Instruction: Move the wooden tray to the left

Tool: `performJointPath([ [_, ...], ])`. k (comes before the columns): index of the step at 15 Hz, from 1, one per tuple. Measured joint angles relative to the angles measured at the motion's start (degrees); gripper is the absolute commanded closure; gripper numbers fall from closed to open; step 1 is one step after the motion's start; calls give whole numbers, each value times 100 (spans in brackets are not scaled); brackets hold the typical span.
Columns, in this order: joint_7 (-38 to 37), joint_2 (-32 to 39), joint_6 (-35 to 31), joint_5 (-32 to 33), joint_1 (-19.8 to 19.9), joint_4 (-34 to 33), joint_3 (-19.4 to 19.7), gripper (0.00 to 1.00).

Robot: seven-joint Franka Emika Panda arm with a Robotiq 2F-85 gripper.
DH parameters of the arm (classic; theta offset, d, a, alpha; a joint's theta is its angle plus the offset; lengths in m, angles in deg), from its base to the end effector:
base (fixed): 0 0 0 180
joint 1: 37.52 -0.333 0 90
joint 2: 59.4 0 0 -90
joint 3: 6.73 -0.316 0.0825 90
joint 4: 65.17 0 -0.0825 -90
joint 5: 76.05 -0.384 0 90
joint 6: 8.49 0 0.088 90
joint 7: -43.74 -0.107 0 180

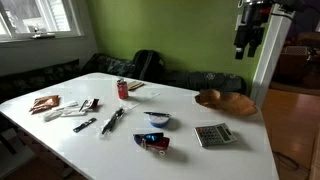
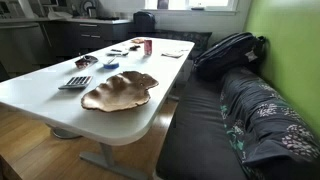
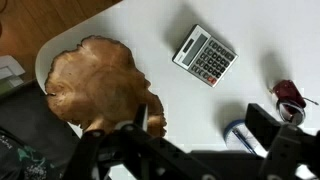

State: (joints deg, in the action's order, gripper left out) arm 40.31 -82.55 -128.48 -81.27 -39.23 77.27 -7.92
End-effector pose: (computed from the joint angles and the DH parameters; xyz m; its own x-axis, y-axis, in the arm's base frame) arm 0.4155 0.0256 0.4343 0.9984 -0.0561 0.0064 -0.0555 -0.9959 -0.0717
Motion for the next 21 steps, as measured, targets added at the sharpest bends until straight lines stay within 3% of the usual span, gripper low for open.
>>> performJointPath([
  [8, 37, 0, 0, 35, 7, 0, 2, 0],
  [11, 589, 9, -7, 267, 139, -3, 206, 0],
  [13, 1335, 84, -21, 424, 292, -34, 620, 0],
  [16, 2765, 465, -26, 363, 226, -268, 1725, 0],
  [18, 3705, 889, 55, 72, 109, -540, 2452, 0],
  [21, 4866, 1791, 612, -683, 143, -1194, 3158, 0],
])
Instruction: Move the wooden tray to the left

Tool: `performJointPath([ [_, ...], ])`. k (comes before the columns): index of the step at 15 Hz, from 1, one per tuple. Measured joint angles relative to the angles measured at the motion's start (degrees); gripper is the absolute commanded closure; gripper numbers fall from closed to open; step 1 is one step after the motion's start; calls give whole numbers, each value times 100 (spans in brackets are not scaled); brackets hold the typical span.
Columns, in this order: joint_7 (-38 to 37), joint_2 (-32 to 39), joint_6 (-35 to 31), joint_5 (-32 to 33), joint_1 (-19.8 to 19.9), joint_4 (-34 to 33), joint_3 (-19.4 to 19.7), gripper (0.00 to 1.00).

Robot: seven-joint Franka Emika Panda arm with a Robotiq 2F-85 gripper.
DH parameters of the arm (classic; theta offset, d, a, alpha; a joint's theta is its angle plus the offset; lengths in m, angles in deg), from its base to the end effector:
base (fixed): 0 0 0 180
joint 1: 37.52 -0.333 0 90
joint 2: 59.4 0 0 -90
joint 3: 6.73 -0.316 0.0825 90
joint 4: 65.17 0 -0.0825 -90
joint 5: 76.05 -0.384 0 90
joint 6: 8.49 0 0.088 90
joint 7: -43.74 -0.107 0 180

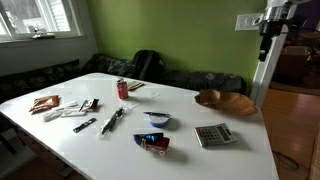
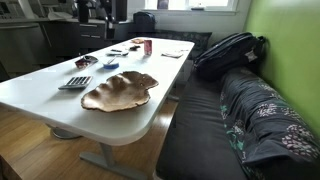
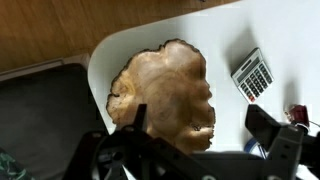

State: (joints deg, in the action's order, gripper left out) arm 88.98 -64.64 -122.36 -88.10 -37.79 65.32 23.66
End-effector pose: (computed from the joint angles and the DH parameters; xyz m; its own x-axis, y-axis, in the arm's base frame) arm 0.4220 -0.2310 0.3744 0.9864 0.1644 -0.0033 0.1554 -0.9389 -0.3072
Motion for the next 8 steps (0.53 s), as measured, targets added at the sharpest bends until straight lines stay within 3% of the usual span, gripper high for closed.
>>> performJointPath([
  [2, 333, 619, 483, -440, 36, -496, 259, 0],
  [6, 413, 1105, 637, -603, 16, -872, 294, 0],
  [8, 437, 1117, 634, -598, 363, -906, -79, 0],
])
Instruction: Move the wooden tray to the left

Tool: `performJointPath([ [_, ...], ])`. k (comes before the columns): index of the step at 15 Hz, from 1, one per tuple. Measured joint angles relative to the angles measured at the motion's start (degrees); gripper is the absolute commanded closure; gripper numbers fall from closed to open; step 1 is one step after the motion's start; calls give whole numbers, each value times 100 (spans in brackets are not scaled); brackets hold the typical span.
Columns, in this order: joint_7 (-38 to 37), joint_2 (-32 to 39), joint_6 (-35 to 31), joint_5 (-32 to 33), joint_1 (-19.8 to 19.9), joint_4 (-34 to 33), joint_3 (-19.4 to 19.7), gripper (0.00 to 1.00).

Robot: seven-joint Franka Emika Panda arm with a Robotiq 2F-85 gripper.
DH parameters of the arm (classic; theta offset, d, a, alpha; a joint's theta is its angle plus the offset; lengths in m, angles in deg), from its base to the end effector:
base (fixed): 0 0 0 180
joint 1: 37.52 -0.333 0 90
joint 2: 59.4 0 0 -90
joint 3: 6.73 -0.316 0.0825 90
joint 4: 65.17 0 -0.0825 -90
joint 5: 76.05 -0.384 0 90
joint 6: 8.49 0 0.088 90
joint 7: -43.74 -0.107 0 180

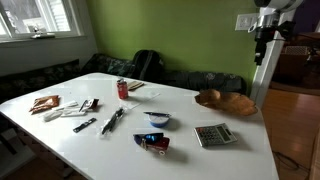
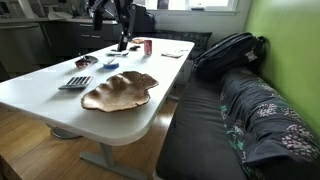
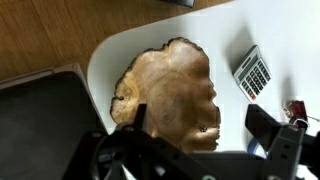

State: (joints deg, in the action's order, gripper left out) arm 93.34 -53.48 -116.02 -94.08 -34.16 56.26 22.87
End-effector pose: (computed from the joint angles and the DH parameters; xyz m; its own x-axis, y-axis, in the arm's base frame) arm 0.4489 -0.2607 0.3496 0.9865 0.1505 -0.0638 0.1151 -0.9165 -0.3832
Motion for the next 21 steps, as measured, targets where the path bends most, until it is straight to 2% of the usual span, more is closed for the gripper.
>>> performJointPath([
  [2, 421, 197, 61, 28, 452, -173, -357, 0],
  [5, 1049, 962, 128, 230, 1060, -674, -687, 0],
  [11, 994, 2766, 193, 411, 1780, -1945, -1399, 0],
  [15, 960, 3033, 286, 409, 1872, -2257, -1517, 0],
  [18, 1339, 3117, 415, 251, 2205, -2334, -1902, 0],
  [21, 1730, 3485, 821, -14, 2547, -2628, -2179, 0],
])
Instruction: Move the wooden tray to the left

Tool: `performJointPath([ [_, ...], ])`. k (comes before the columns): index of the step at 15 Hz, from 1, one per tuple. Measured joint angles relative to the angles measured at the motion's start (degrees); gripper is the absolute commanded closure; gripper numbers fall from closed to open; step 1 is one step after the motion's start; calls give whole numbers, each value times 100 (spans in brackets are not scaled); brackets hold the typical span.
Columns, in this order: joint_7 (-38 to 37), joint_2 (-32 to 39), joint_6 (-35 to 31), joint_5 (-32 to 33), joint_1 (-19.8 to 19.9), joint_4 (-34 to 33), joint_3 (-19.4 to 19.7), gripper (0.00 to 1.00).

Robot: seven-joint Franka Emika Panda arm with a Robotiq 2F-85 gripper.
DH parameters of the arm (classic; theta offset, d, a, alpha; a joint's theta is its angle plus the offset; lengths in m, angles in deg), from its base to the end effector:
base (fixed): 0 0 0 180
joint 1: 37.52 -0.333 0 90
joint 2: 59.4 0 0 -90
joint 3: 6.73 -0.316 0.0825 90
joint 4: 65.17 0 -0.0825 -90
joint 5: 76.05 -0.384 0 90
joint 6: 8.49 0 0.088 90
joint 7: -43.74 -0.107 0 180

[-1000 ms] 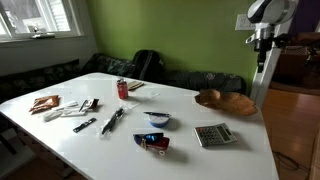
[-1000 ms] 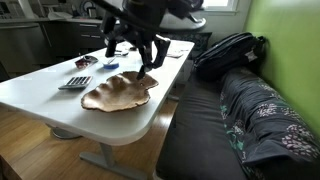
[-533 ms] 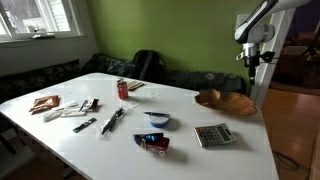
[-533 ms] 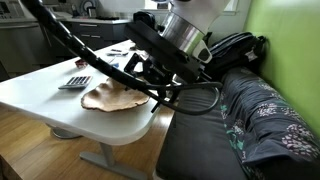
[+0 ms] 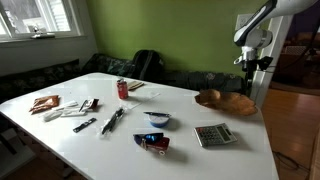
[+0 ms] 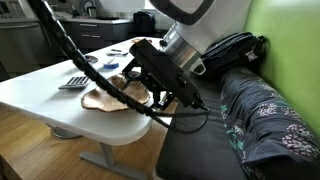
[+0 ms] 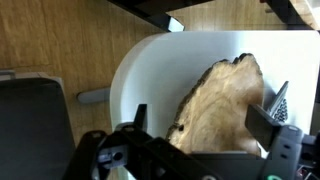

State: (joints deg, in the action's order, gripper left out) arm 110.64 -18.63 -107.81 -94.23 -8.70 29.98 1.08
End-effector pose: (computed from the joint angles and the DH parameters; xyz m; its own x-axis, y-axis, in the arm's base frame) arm 0.5058 -0.3342 0.1657 0.9096 0.4007 -0.1097 0.2623 -0.7589 -0.5961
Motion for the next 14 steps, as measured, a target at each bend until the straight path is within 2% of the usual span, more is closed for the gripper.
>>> performJointPath([
  [3, -45, 481, 512, -287, 203, -427, -105, 0],
  [9, -997, 1086, 754, -829, 317, -1126, -142, 2],
  [10, -1134, 1148, 784, -897, 344, -1214, -173, 7],
  [12, -1310, 1258, 883, -993, 391, -1368, -255, 27],
  [13, -1371, 1302, 913, -1029, 411, -1425, -304, 40],
  [14, -1395, 1332, 923, -1064, 425, -1456, -354, 44],
])
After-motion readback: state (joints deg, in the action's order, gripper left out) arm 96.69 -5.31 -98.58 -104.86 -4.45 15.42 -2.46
